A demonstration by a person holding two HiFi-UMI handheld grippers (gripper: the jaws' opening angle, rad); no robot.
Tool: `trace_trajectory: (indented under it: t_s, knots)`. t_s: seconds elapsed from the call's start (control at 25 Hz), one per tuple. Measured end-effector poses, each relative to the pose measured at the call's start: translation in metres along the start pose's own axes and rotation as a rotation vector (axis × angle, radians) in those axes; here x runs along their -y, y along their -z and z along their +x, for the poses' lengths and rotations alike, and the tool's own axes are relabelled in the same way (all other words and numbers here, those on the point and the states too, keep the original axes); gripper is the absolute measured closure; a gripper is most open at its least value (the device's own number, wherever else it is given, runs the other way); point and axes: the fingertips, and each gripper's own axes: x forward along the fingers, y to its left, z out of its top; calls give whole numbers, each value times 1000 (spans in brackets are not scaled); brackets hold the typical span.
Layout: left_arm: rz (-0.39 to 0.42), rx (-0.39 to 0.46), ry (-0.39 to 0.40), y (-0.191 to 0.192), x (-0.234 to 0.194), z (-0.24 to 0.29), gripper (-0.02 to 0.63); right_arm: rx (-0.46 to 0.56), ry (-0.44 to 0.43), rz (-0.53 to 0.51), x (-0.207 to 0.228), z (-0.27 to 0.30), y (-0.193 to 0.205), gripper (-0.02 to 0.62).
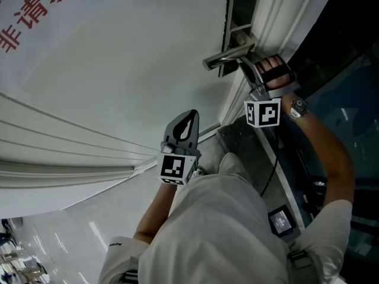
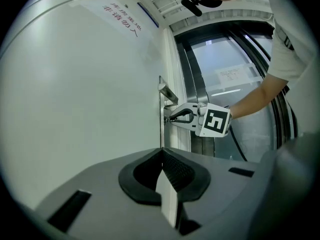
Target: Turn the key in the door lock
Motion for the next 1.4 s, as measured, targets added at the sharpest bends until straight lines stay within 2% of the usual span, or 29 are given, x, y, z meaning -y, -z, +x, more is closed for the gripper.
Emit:
trace_trajectory:
  t_s: [0.24,0.36,0.64,0.8,0.96,1.16,1.4]
  knots:
    - [-19,-31,-12,12,-9,-10,597,-56,44,266,3,-1,2,551]
    - [-17,-39,3,13,-5,-7,597,-53,42,382,4,0,2,558]
    - [-3,-44,42,11,6,8,597,-38,47,522,6,-1,3,565]
    - [-2,-38,32,6,3,18,597,-38,52,666,8,0,3,557]
    - [15,-10,25,-5,2,21,597,-38,53,798,7,-1,5,577]
    - [7,-12,-11,-3,-10,19,597,-21,57,1015,7,-1,6,583]
    - [1,-10,-24,-2,-11,19,597,9,38,1334,11,0,7,583]
